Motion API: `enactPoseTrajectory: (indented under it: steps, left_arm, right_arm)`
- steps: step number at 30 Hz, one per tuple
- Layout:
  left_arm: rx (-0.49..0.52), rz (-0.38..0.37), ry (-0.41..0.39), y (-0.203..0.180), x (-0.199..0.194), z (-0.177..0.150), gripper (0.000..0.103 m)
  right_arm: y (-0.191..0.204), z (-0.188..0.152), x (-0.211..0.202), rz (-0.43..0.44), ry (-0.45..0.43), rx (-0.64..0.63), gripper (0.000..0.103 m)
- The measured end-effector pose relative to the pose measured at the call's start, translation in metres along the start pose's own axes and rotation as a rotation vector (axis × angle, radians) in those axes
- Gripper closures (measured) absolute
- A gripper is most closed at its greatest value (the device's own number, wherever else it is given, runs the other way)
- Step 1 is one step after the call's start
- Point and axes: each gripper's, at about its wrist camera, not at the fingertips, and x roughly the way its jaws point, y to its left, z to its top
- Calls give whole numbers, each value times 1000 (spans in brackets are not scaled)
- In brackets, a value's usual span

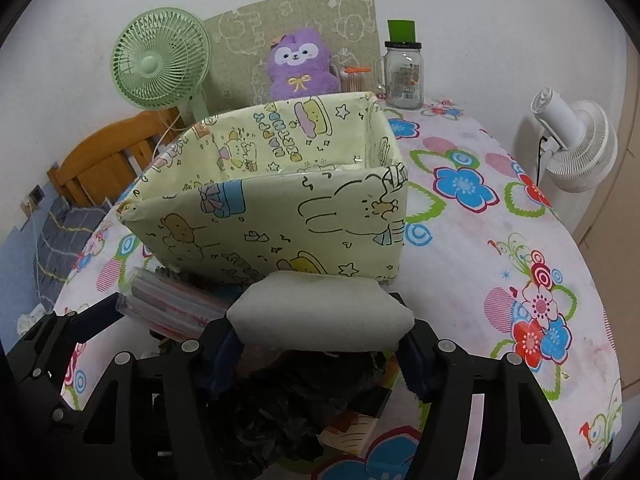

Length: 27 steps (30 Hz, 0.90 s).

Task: Organize soft objects
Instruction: 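Grasp the white foam block with the right tool while the left tool grasps the clear straw bag, then lift the foam block and straw bag and carry both over the fabric box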

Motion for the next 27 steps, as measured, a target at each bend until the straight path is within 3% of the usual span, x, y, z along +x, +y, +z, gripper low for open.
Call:
enactPoseTrajectory:
  steps: [4, 9, 12, 20, 27]
  left_arm:
    - [8, 11, -2, -1, 0, 1, 26]
    - [10, 9, -22, -1, -5, 1, 57]
    - [7, -19, -28, 0, -9, 0, 70]
    - [-8, -63, -46, 1, -18, 1, 87]
    - [-12, -77, -60, -1, -27, 1, 91]
  right_arm:
    - [0, 0, -2, -1, 0, -3, 34]
    - [0, 1, -5, 3, -8, 5, 34]
    - [0, 1, -7, 1, -12, 5, 34]
    - [1, 3, -17, -14, -36, 6, 34]
    - [2, 3, -27, -13, -55, 11, 34]
